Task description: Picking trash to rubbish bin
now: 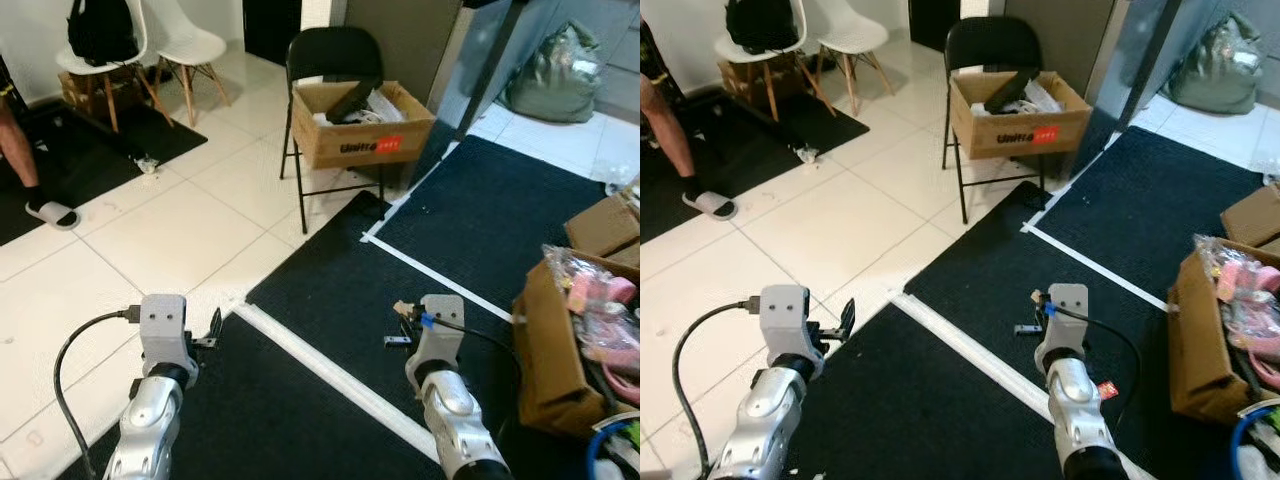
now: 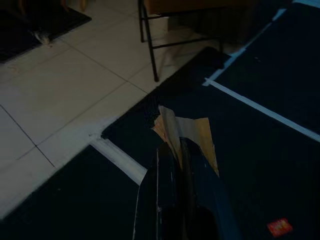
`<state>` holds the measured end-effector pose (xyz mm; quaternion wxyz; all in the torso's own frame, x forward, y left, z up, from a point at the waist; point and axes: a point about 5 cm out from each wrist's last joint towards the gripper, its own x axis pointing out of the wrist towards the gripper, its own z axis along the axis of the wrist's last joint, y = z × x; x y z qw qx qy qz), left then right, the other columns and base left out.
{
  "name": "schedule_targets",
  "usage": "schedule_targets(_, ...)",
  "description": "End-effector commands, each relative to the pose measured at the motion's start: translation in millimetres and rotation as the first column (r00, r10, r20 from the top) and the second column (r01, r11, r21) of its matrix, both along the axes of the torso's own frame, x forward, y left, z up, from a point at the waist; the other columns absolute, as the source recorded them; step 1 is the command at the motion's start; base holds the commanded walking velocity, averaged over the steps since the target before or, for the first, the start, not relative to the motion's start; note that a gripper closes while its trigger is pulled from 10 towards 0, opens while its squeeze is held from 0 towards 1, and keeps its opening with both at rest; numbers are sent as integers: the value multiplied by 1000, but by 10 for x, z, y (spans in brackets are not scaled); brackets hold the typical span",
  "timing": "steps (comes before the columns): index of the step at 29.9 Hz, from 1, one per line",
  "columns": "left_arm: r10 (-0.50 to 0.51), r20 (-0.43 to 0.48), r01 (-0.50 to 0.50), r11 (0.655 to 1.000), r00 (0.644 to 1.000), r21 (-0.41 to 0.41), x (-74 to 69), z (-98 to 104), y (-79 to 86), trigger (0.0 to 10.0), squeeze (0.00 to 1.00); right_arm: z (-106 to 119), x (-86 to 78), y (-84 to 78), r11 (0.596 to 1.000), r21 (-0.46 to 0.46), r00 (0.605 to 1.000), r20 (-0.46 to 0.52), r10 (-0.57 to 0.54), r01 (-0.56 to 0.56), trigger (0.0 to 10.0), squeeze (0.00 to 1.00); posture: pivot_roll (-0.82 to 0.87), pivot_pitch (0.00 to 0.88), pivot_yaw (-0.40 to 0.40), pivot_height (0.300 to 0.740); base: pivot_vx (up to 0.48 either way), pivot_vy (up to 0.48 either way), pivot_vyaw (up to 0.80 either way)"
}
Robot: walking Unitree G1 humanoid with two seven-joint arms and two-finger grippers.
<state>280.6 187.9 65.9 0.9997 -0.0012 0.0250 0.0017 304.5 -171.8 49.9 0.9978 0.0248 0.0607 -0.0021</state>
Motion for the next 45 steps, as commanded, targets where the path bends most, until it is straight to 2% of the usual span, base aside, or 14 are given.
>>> schedule_targets(1, -12, -21, 12, 1000, 1000, 10, -13, -45, -20, 10000, 0, -81, -52, -69, 1000, 4, 999, -40, -20, 20, 10000, 0, 46, 100, 4, 740, 319, 0, -800)
schedule_targets(24, -17, -23, 17, 1000, 1000, 12, -16, -54, -27, 10000, 0, -118, -64, -96, 999, 10, 997, -63, -37, 37, 10000, 0, 47, 112, 1, 740, 314, 0, -769)
schedule_targets(45, -10, -23, 10, 1000, 1000, 8, -14, -46, -21, 10000, 0, -119, -71, -139, 998, 2, 996, -66, -67, 67, 10000, 0, 49, 135, 6, 740, 313, 0, 0)
